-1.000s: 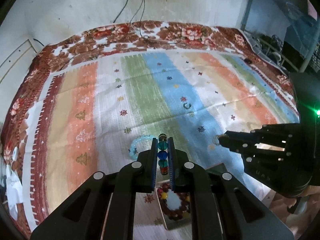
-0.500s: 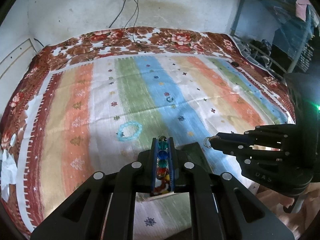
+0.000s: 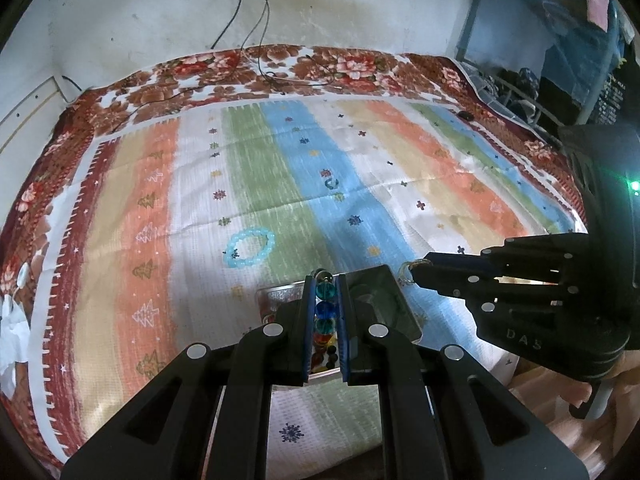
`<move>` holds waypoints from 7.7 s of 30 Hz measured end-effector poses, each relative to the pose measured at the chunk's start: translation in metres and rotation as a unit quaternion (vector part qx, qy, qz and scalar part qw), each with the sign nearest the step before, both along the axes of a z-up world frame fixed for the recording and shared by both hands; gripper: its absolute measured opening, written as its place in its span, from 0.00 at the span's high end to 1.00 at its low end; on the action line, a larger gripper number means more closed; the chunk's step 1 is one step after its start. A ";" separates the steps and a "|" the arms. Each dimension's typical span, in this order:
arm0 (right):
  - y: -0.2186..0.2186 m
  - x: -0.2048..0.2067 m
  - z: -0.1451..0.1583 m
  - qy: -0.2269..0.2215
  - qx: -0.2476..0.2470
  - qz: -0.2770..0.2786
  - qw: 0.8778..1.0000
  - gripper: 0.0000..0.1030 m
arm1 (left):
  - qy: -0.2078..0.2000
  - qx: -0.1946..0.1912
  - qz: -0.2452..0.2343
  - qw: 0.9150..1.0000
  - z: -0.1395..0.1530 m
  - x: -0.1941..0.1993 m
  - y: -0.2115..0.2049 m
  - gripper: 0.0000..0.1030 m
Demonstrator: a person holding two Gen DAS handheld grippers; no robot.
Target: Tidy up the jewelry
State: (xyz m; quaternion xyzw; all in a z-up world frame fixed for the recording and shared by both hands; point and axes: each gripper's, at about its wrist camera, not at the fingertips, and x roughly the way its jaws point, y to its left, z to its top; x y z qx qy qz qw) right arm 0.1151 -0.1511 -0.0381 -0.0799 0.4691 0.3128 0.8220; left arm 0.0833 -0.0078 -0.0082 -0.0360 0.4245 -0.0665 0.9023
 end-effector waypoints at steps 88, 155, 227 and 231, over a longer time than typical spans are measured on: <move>0.026 0.228 -0.099 0.042 -0.067 -0.128 0.989 0.53 | 0.158 0.070 0.068 0.983 -0.128 0.163 0.081 0.56; 0.048 0.168 -0.057 0.021 -0.050 -0.081 0.995 0.79 | 0.060 0.005 0.052 0.997 -0.051 0.139 0.061 0.89; 0.005 0.003 -0.009 -0.051 -0.021 0.002 0.999 0.15 | -0.012 -0.039 0.028 0.999 -0.002 0.008 0.027 0.30; -0.005 0.000 -0.006 -0.058 -0.014 -0.008 0.998 0.09 | -0.021 -0.042 0.038 0.998 0.000 0.006 0.034 0.20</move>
